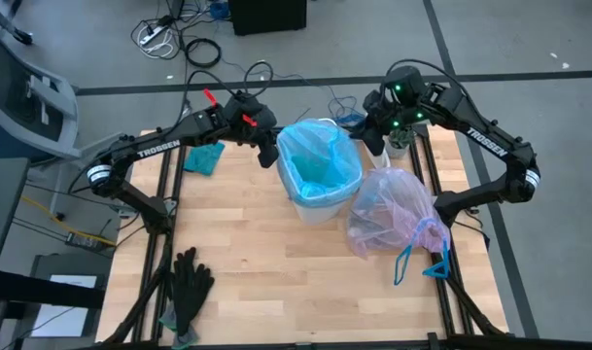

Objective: Place trash/remove bag and relplace
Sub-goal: Put the blue trash bag in the trash bin

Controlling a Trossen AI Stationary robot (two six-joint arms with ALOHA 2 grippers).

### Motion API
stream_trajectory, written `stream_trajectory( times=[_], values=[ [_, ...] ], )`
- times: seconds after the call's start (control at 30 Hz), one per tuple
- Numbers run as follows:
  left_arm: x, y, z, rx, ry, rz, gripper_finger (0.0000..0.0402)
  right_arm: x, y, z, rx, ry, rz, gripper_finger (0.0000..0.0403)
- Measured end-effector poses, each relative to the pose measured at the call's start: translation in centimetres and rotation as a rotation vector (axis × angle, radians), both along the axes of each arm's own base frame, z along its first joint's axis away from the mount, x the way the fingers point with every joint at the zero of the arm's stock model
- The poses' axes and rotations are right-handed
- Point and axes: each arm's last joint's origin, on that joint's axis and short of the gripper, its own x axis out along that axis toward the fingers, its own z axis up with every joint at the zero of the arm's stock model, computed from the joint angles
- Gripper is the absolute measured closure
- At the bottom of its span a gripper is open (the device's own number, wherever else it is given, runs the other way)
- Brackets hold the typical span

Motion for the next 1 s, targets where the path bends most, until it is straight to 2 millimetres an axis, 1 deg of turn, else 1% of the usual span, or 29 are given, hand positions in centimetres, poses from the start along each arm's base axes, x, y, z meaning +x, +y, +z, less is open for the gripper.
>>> stream_trajectory(
  times=[0.13,0.3,0.43,0.5,0.6,0.63,0.73,0.83,1.0],
  values=[
    [0.0,0.0,0.0,-0.018,-0.008,0.015,0.0396,0.1,0.2,0.1,0.039,-0.032,0.065,0.0289],
    [0.0,0.0,0.1,-0.036,-0.02,0.031,0.0396,0.9,-0.2,-0.7,0.05,-0.001,0.061,0.0291],
    [0.0,0.0,0.1,-0.037,-0.02,0.031,0.0396,1.6,-0.8,-1.3,-0.004,0.044,0.059,0.0296],
    [0.0,0.0,0.1,-0.037,-0.02,0.03,0.0396,1.6,-0.9,-1.3,-0.031,0.047,0.062,0.0318],
    [0.0,0.0,0.1,-0.038,-0.02,0.03,0.0396,1.8,-1.1,-1.0,-0.081,0.019,0.071,0.038],
    [0.0,0.0,0.1,-0.037,-0.021,0.03,0.0396,1.9,-1.2,-0.9,-0.099,0.008,0.076,0.0391],
    [0.0,0.0,0.1,-0.037,-0.02,0.03,0.0396,2.1,-1.5,-0.5,-0.152,-0.024,0.043,0.0394],
    [0.0,0.0,0.1,-0.037,-0.02,0.031,0.0396,2.1,-2.0,-0.5,-0.182,-0.01,-0.027,0.0401],
    [0.0,0.0,0.1,-0.038,-0.018,0.031,0.0396,1.3,-2.5,-1.1,-0.124,0.059,-0.111,0.0402]
  ],
)
